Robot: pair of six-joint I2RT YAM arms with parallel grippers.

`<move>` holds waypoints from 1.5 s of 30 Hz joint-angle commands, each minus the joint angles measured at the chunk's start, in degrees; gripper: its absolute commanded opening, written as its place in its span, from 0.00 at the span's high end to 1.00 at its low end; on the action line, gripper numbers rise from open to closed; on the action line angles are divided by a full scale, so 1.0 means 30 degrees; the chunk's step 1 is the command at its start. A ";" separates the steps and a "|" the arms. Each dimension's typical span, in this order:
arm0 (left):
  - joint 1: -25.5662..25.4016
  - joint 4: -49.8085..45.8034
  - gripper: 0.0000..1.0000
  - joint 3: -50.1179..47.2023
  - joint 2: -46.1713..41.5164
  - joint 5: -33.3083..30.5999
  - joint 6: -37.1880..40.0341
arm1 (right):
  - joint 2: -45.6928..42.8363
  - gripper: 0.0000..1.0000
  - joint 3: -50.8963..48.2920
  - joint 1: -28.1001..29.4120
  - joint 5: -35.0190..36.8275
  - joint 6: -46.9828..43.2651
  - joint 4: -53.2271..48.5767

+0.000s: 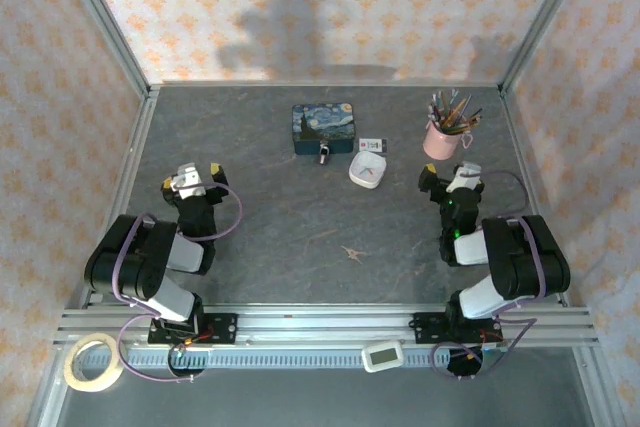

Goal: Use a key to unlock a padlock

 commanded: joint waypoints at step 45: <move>-0.0375 -1.1535 0.07 0.5463 -0.6366 0.2727 -0.4501 | -0.5086 0.02 0.7408 0.3937 0.1441 0.2704 -1.3666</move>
